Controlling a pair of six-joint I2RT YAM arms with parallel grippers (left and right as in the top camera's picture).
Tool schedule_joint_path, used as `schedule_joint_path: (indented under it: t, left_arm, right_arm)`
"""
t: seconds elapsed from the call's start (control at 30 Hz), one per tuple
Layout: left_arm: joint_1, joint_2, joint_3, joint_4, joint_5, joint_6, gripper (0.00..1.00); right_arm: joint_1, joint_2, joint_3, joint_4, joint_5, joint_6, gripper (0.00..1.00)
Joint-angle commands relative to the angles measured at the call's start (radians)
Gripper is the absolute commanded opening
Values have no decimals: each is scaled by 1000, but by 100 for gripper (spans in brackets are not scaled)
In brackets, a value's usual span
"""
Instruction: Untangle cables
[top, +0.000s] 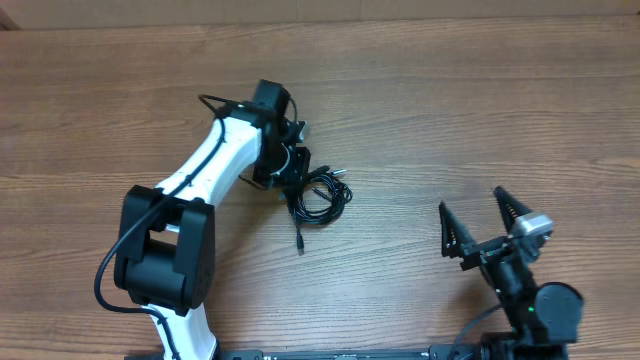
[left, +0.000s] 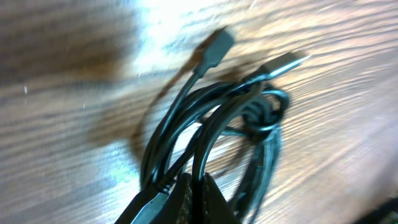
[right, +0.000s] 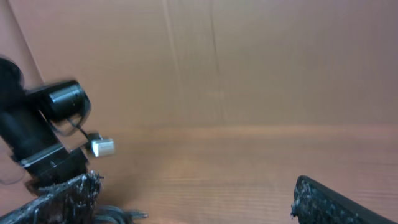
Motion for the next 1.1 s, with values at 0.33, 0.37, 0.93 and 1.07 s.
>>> schedule_joint_path:
  t: [0.33,0.37,0.93,1.07]
  left_arm:
    - [96,-3,26,22,453,254,4]
    - [99,-3,26,23,453,254,4]
    - [104,-3,26,23,627,407,4]
    - [104,-3,26,27,792,493,4]
  right_arm:
    - [5,552,764,-561,-134,6,100]
    - [5,594,803,-595,-159,6,100]
    - [5,1152,908,-705,-650,6,84]
    - [5,1249,907,-705,-650,6,52]
